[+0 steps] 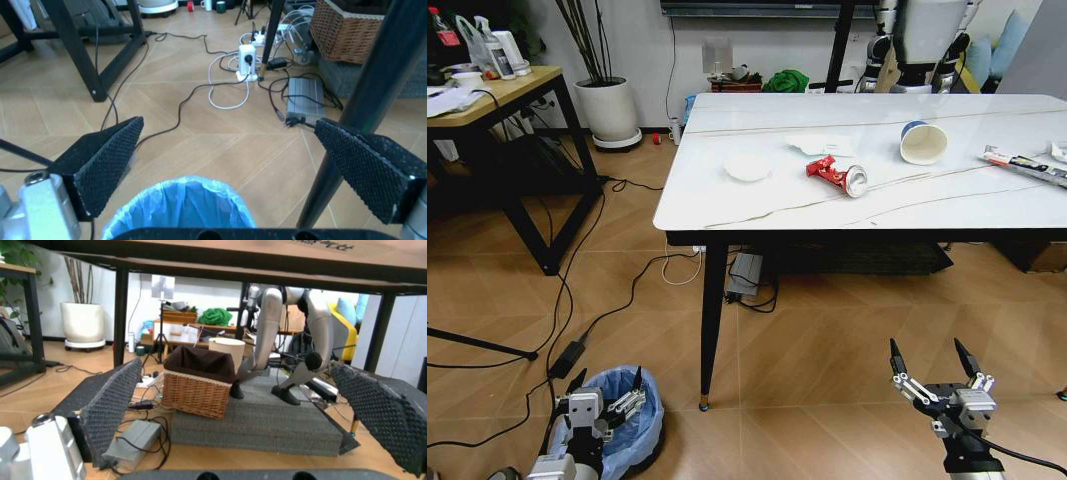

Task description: Pick up the trash bin and place the trash from the table into it.

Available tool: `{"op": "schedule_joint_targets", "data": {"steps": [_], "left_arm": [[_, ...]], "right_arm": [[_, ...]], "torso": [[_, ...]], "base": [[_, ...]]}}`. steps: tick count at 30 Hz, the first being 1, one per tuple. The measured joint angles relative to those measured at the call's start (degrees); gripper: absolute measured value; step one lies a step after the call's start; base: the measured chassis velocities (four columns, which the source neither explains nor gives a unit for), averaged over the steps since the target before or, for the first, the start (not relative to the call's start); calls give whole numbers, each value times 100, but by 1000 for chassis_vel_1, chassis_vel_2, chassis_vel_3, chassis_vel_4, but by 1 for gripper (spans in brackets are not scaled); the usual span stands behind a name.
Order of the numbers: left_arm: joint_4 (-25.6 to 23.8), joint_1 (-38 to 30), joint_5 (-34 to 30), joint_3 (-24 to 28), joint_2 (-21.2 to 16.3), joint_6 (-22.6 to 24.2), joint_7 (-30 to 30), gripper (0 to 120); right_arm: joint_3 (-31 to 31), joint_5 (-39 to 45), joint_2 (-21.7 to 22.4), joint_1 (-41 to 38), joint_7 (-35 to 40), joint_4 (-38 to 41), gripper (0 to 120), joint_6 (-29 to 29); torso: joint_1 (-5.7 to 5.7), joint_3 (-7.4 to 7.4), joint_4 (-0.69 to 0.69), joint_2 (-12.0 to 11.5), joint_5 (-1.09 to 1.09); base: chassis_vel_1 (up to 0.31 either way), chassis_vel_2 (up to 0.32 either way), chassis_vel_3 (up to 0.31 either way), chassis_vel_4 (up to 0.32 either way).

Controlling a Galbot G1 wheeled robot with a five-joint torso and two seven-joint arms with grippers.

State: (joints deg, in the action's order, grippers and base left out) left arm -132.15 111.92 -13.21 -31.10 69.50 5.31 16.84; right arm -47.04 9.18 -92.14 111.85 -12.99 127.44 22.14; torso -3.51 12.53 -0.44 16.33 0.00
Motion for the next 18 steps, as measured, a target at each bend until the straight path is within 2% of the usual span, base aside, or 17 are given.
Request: {"op": "schedule_joint_targets", "data": {"steps": [5, 11, 15, 18], "left_arm": [[42, 0, -40, 1, 6, 2, 26, 100], [152, 78, -442, -41, -37, 120, 143, 100], [308, 123, -568, -140, -26, 214, 233, 100], [685, 25, -816, -248, -24, 427, 424, 100]], "right_arm": [[6, 1, 0, -11, 0, 0, 100, -7], [207, -102, 0, -89, -3, -152, 100, 39], [325, -124, 0, -153, -3, -276, 100, 69], [410, -120, 0, -206, -12, -401, 100, 131]], "torso": [[37, -70, 0, -108, 0], [62, -164, 0, -226, 0], [63, -179, 1, -240, 0], [62, -179, 0, -240, 0]], "base": [[0, 0, 0, 0], [0, 0, 0, 0], [0, 0, 0, 0], [0, 0, 0, 0]]}}
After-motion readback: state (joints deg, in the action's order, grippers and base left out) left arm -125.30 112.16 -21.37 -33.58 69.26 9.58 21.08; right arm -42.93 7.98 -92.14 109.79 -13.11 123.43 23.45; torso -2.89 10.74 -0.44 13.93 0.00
